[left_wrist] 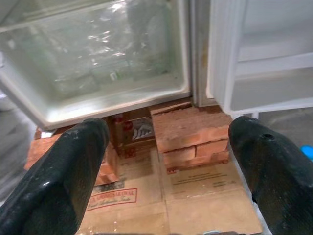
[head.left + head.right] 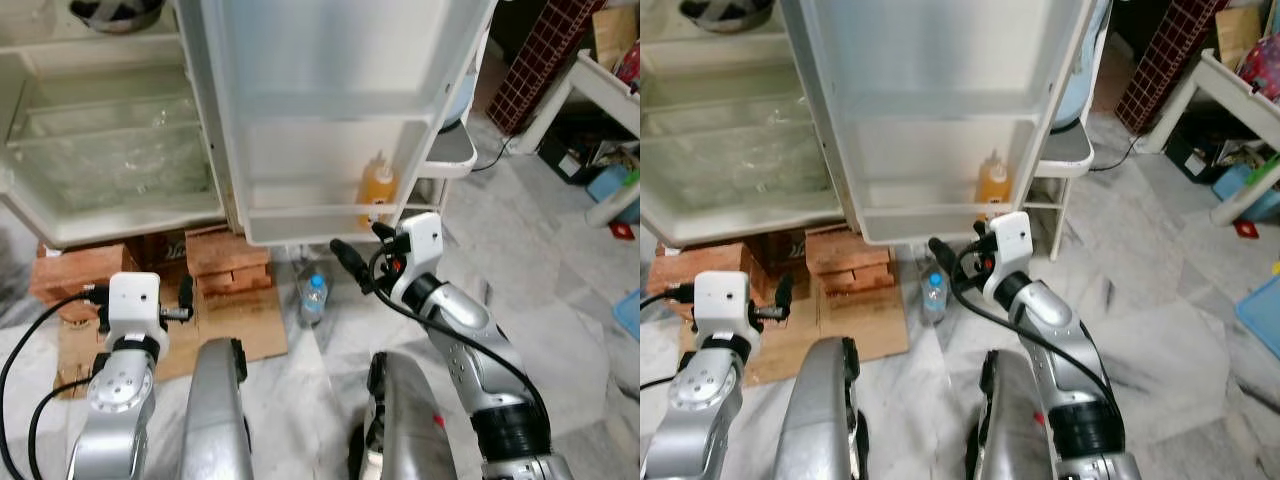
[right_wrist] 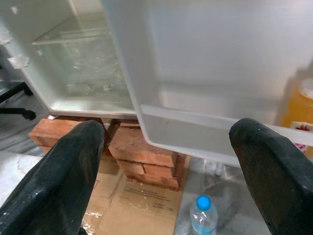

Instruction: Restocking fridge

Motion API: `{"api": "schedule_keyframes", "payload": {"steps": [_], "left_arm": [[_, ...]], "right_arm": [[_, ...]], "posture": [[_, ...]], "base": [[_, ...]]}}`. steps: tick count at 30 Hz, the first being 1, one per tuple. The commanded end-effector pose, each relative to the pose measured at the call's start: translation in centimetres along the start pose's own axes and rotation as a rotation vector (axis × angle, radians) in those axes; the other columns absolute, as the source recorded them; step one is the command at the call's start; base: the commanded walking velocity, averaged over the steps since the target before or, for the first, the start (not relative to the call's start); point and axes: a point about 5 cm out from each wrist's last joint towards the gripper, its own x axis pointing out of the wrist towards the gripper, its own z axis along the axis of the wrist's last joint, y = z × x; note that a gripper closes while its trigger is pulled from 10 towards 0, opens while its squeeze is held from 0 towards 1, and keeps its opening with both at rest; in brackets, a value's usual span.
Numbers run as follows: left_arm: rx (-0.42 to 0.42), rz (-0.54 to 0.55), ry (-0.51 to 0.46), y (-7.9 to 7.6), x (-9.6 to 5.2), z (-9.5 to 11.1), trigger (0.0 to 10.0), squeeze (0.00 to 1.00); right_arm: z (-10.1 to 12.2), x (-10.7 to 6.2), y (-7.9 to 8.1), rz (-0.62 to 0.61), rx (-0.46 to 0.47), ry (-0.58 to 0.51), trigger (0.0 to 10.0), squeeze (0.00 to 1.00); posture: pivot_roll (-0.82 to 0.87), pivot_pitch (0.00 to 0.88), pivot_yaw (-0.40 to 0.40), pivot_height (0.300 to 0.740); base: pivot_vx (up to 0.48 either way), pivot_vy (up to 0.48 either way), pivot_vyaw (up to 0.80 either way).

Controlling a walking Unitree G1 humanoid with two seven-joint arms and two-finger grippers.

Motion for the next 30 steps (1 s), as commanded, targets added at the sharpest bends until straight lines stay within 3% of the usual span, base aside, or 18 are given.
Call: {"api": "schedule_keyframes", "payload": {"steps": [1, 16, 30], "left_arm": [[0.010, 0.003, 0.009, 0.0, -0.1, -0.2, 10.0, 0.00], [0.014, 0.037, 0.022, 0.2, 0.4, -0.4, 10.0, 0.00], [-0.021, 0.066, 0.043, 0.7, 0.5, -0.7, 10.0, 0.00]], "right_arm": [[0.0, -0.1, 0.1, 0.013, -0.011, -0.001, 10.0, 0.00], [0.1, 0.1, 0.3, 0.039, -0.030, -0.018, 10.0, 0.00], [0.7, 1.0, 0.6, 0.039, -0.040, -0.064, 10.0, 0.00]], "posture": [[0.06, 0.137, -0.060, 0.547], [0.05, 0.134, -0.062, 0.482], [0.05, 0.145, -0.056, 0.447]], "base": [[0.000, 0.000, 0.00], [0.000, 0.000, 0.00], [0.000, 0.000, 0.00]]}}
